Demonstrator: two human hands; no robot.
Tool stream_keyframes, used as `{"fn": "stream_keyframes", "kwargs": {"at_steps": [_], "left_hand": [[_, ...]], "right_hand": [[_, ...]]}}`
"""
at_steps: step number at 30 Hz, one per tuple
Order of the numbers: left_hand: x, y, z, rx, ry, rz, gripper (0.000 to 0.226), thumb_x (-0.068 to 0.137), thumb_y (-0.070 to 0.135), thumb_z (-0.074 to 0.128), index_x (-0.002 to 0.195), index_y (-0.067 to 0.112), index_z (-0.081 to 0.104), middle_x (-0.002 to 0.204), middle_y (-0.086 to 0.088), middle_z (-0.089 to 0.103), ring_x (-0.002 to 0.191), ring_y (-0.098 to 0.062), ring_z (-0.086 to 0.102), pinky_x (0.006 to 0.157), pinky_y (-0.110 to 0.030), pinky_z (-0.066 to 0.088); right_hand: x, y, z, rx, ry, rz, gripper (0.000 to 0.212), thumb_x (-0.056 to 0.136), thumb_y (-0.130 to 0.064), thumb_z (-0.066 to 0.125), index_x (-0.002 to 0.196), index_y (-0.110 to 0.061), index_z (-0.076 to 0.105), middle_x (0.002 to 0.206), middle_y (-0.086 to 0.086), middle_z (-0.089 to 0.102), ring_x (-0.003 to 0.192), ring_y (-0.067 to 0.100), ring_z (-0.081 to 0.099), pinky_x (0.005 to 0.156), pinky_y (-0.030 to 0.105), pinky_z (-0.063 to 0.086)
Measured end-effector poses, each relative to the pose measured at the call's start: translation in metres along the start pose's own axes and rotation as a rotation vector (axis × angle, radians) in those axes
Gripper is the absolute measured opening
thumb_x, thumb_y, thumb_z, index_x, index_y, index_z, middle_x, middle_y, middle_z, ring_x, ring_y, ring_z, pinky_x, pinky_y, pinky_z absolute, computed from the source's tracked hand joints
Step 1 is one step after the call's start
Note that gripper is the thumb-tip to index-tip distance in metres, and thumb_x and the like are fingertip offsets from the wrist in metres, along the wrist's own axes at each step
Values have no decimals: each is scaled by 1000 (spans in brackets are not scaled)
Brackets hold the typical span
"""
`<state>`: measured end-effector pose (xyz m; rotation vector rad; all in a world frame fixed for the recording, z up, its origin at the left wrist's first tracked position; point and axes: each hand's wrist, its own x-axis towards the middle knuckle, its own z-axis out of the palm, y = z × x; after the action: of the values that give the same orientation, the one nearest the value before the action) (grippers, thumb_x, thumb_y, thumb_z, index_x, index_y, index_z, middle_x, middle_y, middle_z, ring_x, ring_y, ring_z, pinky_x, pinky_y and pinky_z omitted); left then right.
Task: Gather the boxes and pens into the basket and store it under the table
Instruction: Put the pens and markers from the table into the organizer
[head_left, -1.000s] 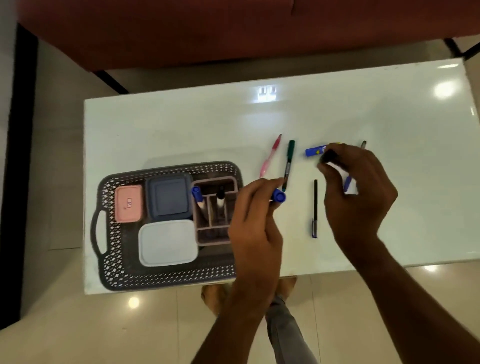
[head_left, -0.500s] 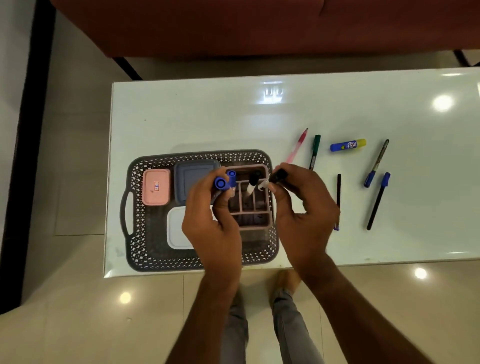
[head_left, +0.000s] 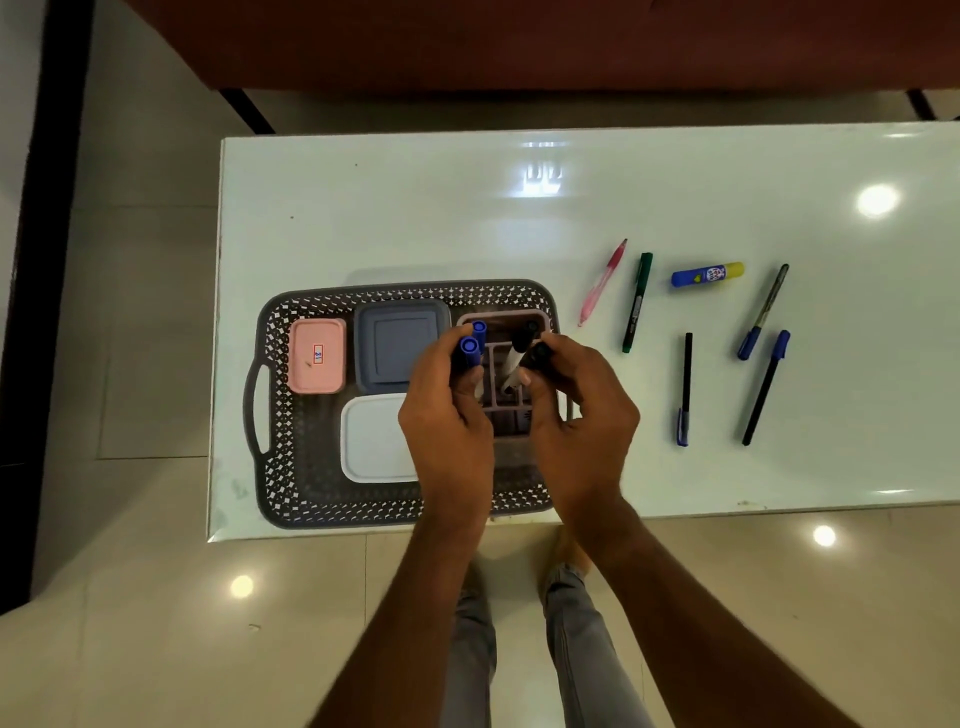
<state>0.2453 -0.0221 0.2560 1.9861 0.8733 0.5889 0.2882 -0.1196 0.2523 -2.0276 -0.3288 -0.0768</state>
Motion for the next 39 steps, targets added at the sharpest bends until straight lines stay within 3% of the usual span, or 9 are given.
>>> {"fn": "stream_keyframes", "kwargs": {"at_steps": [4,9,14,18,22,31,35,39], "left_hand": [[-1,-7,3,20,-31,-9,42,90,-12,61,129,4,63,121,-6,68,112,0,58,98,-5,43],[-2,-15,7,57,-64,5,38,91,-9,62,127,5,65,118,-8,67,108,-3,59,97,-5,45],[1,-20,11,69,-91,-8,35,94,-1,63,128,5,64,118,-7,67,107,-14,64,98,-19,52],[3,-24,12,84,-105,-27,36,93,0,65,129,6,63,119,-6,66,106,-15,65,96,-22,52],[4,-21,13,82,-110,-47,36,94,3,66,129,8,64,118,-5,66,104,-13,65,93,-11,49],[-2,-12,15,18,22,-100,36,92,5,70,127,6,63,117,-7,68,103,-14,67,89,-29,58],[-17,10,25,-9,153,-7,26,93,2,69,119,-3,64,109,-14,69,100,-20,68,87,-16,55],[-38,45,55,-53,127,100,21,91,-6,66,112,-5,66,106,-14,69,103,-9,63,88,-12,51]], "right_hand": [[-1,2,5,-7,-22,54,35,91,-4,71,125,-3,64,118,10,70,106,11,68,90,10,53],[-5,11,14,-55,-57,99,34,91,-7,71,123,-3,65,117,9,71,105,16,70,89,23,59],[-3,12,19,-76,-82,113,34,91,-6,71,124,-3,64,118,10,70,106,16,69,92,14,54],[-2,14,19,-96,-100,103,37,90,-5,71,126,-3,63,119,10,70,106,20,70,89,29,61],[-1,17,16,-128,-94,92,36,90,-5,71,125,-3,64,116,10,70,102,20,71,84,34,63],[1,25,-4,-105,-47,4,27,92,-4,70,118,1,67,108,10,72,98,10,68,86,13,55],[8,37,-26,-146,51,-5,20,91,-2,71,110,3,69,100,10,73,89,11,68,81,17,56],[22,61,-62,-219,166,51,15,93,-3,69,107,2,71,95,9,73,81,13,67,77,19,55]]}}
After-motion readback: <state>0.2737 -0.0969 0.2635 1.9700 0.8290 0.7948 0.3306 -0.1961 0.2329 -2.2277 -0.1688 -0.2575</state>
